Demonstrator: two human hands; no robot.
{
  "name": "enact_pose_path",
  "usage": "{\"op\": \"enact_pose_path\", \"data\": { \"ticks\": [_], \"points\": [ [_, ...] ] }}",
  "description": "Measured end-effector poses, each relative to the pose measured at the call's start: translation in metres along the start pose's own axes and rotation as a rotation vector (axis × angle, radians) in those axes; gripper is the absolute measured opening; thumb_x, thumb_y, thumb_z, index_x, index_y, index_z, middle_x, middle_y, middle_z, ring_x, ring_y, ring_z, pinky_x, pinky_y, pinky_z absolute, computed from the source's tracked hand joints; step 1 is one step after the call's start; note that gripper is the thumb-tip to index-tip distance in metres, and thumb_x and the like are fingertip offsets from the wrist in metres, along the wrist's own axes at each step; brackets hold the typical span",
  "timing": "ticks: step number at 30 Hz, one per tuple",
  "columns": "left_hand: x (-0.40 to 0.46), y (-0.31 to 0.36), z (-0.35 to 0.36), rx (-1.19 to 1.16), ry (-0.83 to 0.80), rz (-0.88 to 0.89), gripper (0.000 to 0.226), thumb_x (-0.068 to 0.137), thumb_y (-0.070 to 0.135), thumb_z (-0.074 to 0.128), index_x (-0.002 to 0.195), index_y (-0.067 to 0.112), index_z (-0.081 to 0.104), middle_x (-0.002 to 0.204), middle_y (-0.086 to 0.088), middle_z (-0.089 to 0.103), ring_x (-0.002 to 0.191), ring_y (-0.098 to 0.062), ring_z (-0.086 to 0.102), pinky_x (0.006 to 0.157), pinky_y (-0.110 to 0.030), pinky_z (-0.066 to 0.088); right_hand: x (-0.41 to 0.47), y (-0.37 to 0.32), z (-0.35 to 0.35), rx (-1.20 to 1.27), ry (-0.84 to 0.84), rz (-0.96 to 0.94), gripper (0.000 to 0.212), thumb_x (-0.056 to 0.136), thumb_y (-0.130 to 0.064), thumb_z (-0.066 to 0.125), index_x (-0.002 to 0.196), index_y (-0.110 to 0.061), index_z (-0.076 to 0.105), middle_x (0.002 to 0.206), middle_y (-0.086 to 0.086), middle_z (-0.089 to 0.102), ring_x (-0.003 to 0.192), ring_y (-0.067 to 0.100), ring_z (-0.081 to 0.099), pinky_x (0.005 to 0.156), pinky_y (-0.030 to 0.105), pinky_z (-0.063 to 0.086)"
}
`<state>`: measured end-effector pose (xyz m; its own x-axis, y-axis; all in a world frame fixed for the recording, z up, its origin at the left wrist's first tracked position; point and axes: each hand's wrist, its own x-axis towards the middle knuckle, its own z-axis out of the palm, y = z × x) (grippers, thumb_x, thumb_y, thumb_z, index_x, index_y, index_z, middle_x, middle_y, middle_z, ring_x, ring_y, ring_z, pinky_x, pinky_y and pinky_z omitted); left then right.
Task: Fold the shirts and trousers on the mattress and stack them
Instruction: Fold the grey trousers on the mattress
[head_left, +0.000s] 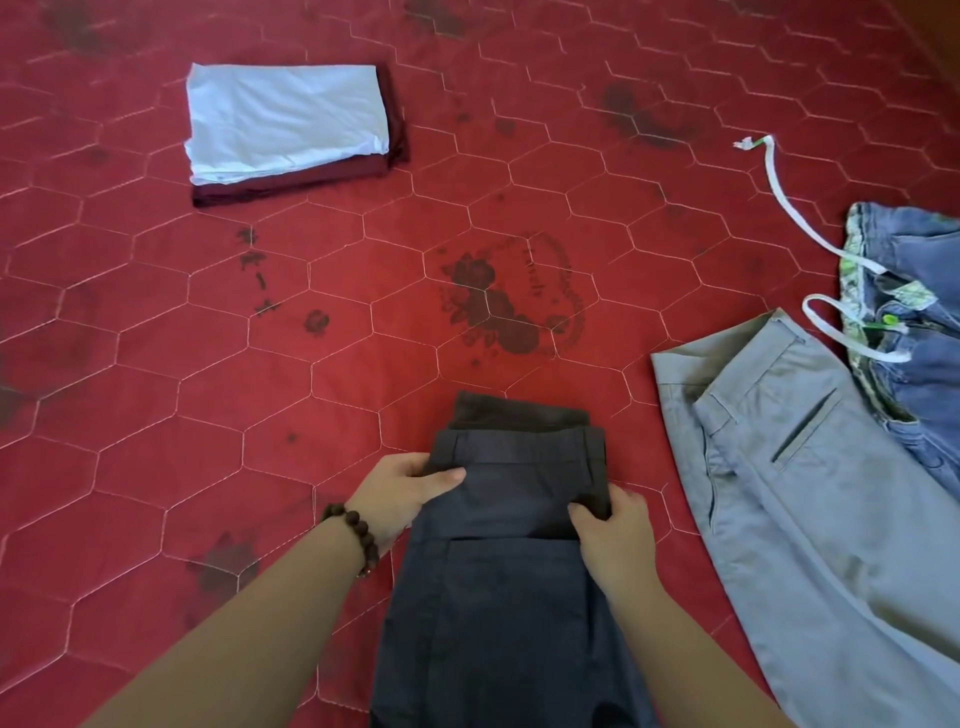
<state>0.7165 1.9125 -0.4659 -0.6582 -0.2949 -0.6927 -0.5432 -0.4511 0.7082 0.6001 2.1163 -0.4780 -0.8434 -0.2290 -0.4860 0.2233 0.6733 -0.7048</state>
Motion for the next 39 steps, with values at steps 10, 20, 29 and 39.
{"op": "enact_pose_path", "data": {
  "ticks": [10, 20, 29, 39],
  "points": [
    [0.002, 0.001, 0.002, -0.036, 0.052, 0.048, 0.034, 0.080, 0.031, 0.071, 0.102, 0.005, 0.070, 0.102, -0.011, 0.073, 0.097, -0.027, 0.070, 0.085, -0.042, 0.055, 0.006, -0.025, -0.016, 0.479, -0.295, 0.049, 0.021, 0.082, -0.013, 0.072, 0.100, -0.024, 0.072, 0.102, 0.002, 0.074, 0.094, 0.020, 0.071, 0.078, 0.037, 0.057],
    [0.028, 0.015, -0.011, 0.551, 0.412, 0.200, 0.010, 0.089, 0.024, 0.066, 0.095, 0.016, 0.067, 0.096, 0.000, 0.069, 0.089, -0.017, 0.064, 0.076, -0.029, 0.050, 0.054, -0.033, -0.003, -0.313, -0.023, -0.153, 0.026, 0.085, -0.034, 0.068, 0.093, -0.009, 0.065, 0.097, 0.007, 0.061, 0.090, 0.024, 0.057, 0.077, 0.034, 0.046],
    [0.038, 0.030, -0.016, 0.203, 0.330, 0.312, 0.016, 0.092, 0.023, 0.063, 0.107, 0.019, 0.066, 0.101, 0.004, 0.072, 0.095, -0.014, 0.068, 0.082, -0.032, 0.056, 0.057, -0.041, -0.009, 0.026, 0.015, -0.235, 0.009, 0.090, -0.031, 0.064, 0.094, -0.024, 0.061, 0.087, -0.008, 0.067, 0.085, 0.010, 0.062, 0.073, 0.027, 0.046],
    [0.038, 0.019, -0.010, 0.493, 0.487, 0.297, 0.046, 0.090, 0.015, 0.063, 0.134, 0.014, 0.049, 0.131, -0.002, 0.055, 0.119, -0.017, 0.052, 0.099, -0.027, 0.043, 0.050, -0.029, -0.009, -0.288, 0.104, -0.100, 0.043, 0.086, -0.040, 0.066, 0.114, -0.009, 0.058, 0.107, 0.007, 0.061, 0.105, 0.028, 0.056, 0.083, 0.035, 0.044]
  ]
}}
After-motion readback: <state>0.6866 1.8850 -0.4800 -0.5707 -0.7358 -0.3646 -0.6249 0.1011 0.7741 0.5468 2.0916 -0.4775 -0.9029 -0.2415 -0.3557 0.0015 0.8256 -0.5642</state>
